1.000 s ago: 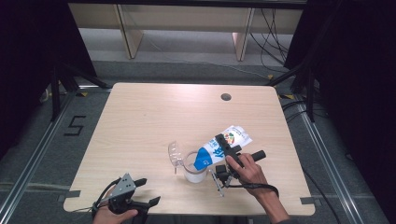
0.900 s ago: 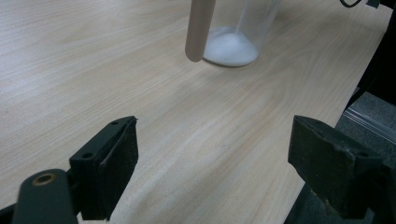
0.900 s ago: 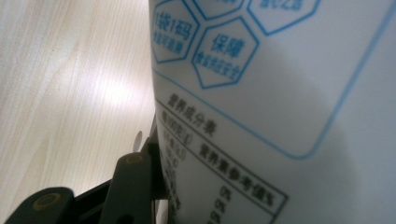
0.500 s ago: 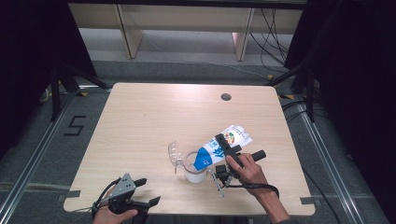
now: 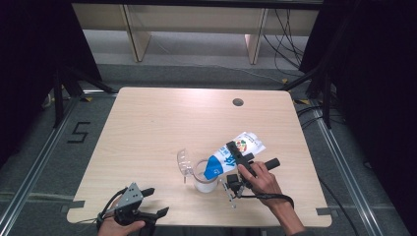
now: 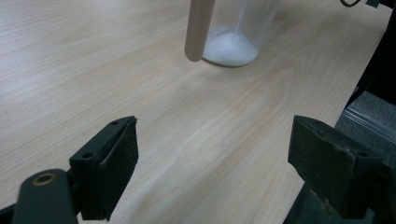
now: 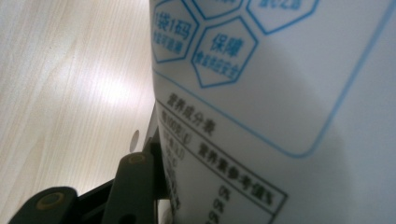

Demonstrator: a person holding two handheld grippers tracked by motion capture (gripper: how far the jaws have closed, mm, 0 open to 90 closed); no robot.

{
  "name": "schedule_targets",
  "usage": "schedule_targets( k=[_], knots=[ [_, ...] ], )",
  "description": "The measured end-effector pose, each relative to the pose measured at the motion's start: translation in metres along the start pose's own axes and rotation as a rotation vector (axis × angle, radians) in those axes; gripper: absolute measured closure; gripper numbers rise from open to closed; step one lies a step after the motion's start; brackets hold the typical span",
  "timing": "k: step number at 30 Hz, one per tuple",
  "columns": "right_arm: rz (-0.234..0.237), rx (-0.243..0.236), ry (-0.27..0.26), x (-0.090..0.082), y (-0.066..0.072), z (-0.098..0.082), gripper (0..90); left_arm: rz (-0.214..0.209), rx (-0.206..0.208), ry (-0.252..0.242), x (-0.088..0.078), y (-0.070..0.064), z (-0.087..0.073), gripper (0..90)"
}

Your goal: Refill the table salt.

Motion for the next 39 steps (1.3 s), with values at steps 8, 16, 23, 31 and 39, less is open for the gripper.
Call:
schedule_targets(
  k=[8, 16, 23, 31, 39],
  knots=[
    [0.0, -0.001, 0.002, -0.0002, -0.0001, -0.0005, 57.1, 0.0, 0.002, 0.002, 0.0, 0.0, 0.0, 15.7],
    [-0.021, -0.014, -0.004, 0.0, -0.0011, -0.0004, 57.2, 0.0, 0.003, 0.003, -0.0002, 0.0001, 0.0, 15.6],
    [-0.009, -0.039, -0.002, -0.0001, -0.0022, 0.0003, 57.5, 0.0, -0.007, -0.007, 0.0004, -0.0005, 0.0, 15.6],
    [-0.024, -0.02, -0.003, -0.0003, -0.0014, 0.0002, 57.6, 0.0, 0.001, -0.001, -0.0002, 0.0002, 0.0001, 15.7],
    [-0.026, -0.053, -0.012, -0.0001, -0.0031, 0.0, 58.0, 0.004, 0.0, 0.001, -0.0001, 0.0, 0.0001, 15.7]
  ],
)
Point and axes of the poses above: each handheld gripper's, and its own axes: x roughly forward along the jaws, z roughly out of its top, y roughly to its left, the point moved 1 cm from there along x, roughly forward along the jaws, and after that the axes turned 4 degrees about -x, right-handed, at the moved point
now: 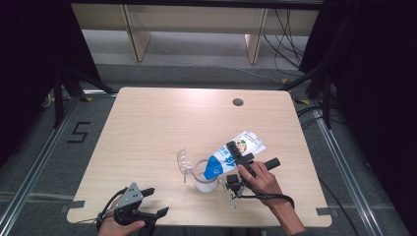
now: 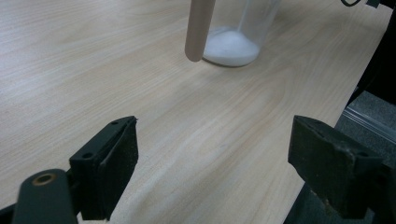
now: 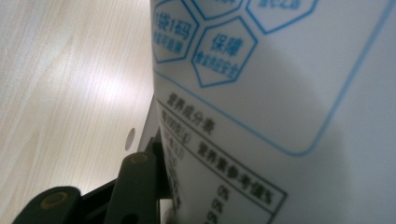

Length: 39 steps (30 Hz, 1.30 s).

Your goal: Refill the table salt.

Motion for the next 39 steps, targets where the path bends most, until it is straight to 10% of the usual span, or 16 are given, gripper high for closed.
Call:
schedule_targets(
  k=[39],
  knots=[
    [-0.016, -0.039, 0.002, -0.0013, -0.0032, 0.001, 60.2, 0.001, 0.0, -0.001, -0.0002, 0.0, 0.0001, 15.7]
  ],
)
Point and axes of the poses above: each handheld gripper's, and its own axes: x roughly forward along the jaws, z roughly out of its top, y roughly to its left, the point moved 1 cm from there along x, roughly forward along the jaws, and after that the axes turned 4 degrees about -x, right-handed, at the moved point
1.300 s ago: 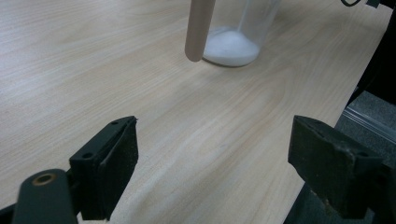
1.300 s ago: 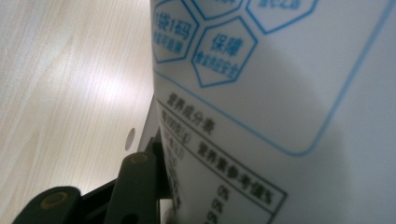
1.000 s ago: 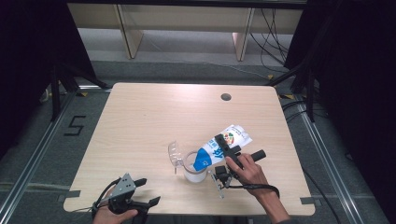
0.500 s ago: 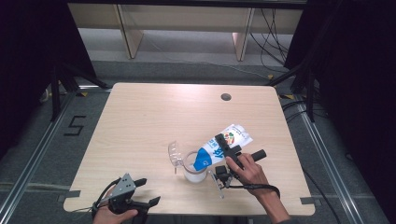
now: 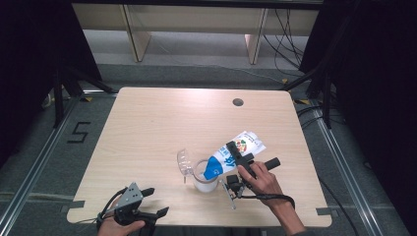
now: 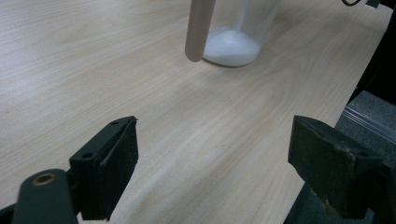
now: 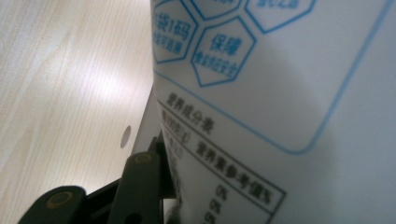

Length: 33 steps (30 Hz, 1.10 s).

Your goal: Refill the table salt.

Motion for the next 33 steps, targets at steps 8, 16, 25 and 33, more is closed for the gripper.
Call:
schedule_targets(
  k=[8, 16, 25, 33],
  knots=[
    [0.009, 0.041, 0.015, -0.0011, 0.0031, -0.0005, 60.9, -0.005, -0.004, -0.005, 0.0004, -0.0001, -0.0001, 15.7],
    [0.005, 0.02, 0.008, -0.0008, 0.001, -0.0003, 61.4, -0.005, -0.006, -0.007, 0.0004, -0.0004, 0.0, 15.7],
    [0.006, 0.016, 0.009, -0.0009, 0.0008, -0.0007, 61.8, -0.005, -0.007, -0.008, 0.0005, -0.0005, 0.0, 15.6],
    [-0.005, 0.0, 0.01, -0.0011, -0.0004, -0.0008, 61.8, -0.005, -0.007, -0.007, 0.0005, -0.0006, 0.0, 15.7]
  ],
)
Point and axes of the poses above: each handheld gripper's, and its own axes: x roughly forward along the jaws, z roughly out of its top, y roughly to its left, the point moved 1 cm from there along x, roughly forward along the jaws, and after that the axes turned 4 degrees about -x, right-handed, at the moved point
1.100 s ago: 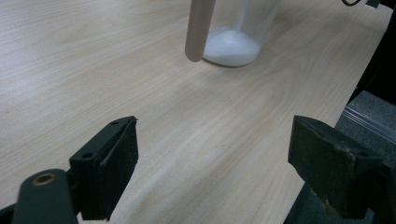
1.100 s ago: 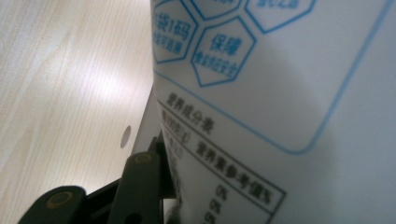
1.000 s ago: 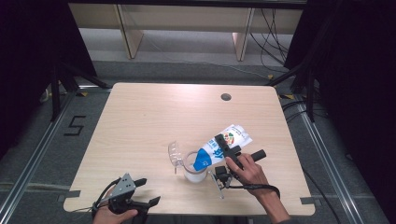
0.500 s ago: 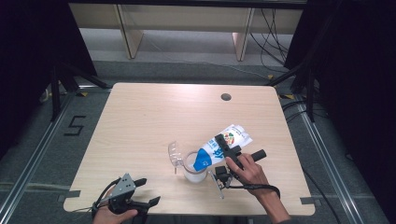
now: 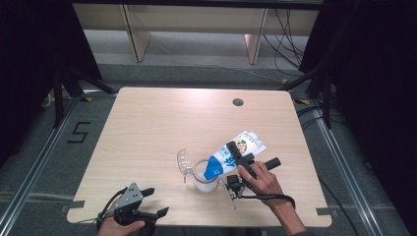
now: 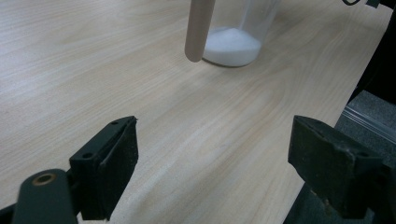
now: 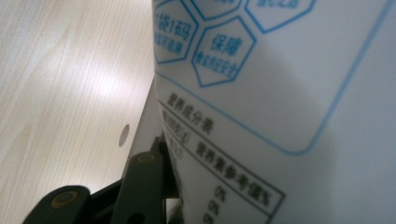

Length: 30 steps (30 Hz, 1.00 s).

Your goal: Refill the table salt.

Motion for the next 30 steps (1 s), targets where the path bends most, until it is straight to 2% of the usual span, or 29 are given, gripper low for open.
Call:
schedule_targets(
  k=[3, 4, 8, 9, 11, 13, 17, 18, 19, 20, 21, 24, 26, 28, 29, 30],
  knots=[
    [0.002, -0.002, -0.002, 0.0, -0.0001, 0.0, 61.9, 0.0, 0.0, -0.001, 0.0, 0.0001, 0.0, 15.7],
    [0.019, 0.007, 0.004, -0.0002, 0.001, 0.0, 61.9, 0.0, 0.0, -0.001, 0.0, 0.0001, 0.0, 15.6],
    [0.004, -0.011, 0.0, 0.0003, 0.0001, 0.0, 62.3, 0.0, 0.0, -0.002, 0.0001, 0.0001, 0.0, 15.6],
    [0.012, 0.034, 0.011, -0.0006, 0.004, -0.0005, 62.3, 0.0, 0.002, 0.002, -0.0001, 0.0004, 0.0, 15.7],
    [0.014, 0.036, 0.012, -0.0005, 0.0043, -0.0007, 62.3, 0.002, 0.002, 0.001, -0.0003, 0.0004, 0.0001, 15.7],
    [0.016, 0.011, 0.005, 0.0, 0.003, -0.0005, 62.3, 0.003, 0.006, 0.004, -0.0005, 0.0007, 0.0001, 15.7],
    [0.031, 0.031, 0.02, -0.0013, 0.0041, -0.0002, 62.4, 0.0, 0.007, 0.004, -0.0003, 0.0008, 0.0001, 15.7],
    [0.029, 0.012, 0.015, -0.001, 0.0027, -0.0001, 62.4, 0.005, 0.006, 0.004, -0.0005, 0.0007, 0.0002, 15.6],
    [0.026, -0.019, 0.008, -0.0005, 0.0005, 0.0001, 62.4, 0.012, -0.017, 0.003, -0.0005, -0.0001, -0.0003, 15.6],
    [0.009, 0.026, 0.011, -0.0008, 0.0036, -0.0004, 62.4, 0.008, -0.014, 0.0, -0.0004, 0.0001, -0.0002, 15.7],
    [0.008, 0.03, 0.013, -0.0008, 0.0036, -0.0004, 62.4, 0.005, 0.004, 0.002, -0.0007, 0.0013, 0.0002, 15.6],
    [0.031, 0.012, 0.02, -0.0012, 0.003, -0.0002, 62.4, 0.005, 0.001, 0.001, -0.0005, 0.0007, 0.0002, 15.6],
    [0.013, -0.026, 0.001, 0.0, 0.0, -0.0001, 62.5, 0.009, -0.019, 0.004, -0.0003, -0.0006, -0.0005, 15.6],
    [0.016, -0.004, 0.011, -0.0007, 0.0019, -0.0002, 62.5, 0.005, 0.005, 0.003, -0.0005, 0.0007, 0.0001, 15.7],
    [0.014, -0.012, 0.011, -0.0009, 0.0014, -0.0002, 62.5, 0.009, -0.024, 0.001, -0.0003, -0.0008, -0.0005, 15.7],
    [0.013, -0.011, 0.012, -0.0009, 0.0015, -0.0002, 62.5, 0.009, -0.003, 0.004, -0.0007, 0.0005, -0.0001, 15.6]
  ],
)
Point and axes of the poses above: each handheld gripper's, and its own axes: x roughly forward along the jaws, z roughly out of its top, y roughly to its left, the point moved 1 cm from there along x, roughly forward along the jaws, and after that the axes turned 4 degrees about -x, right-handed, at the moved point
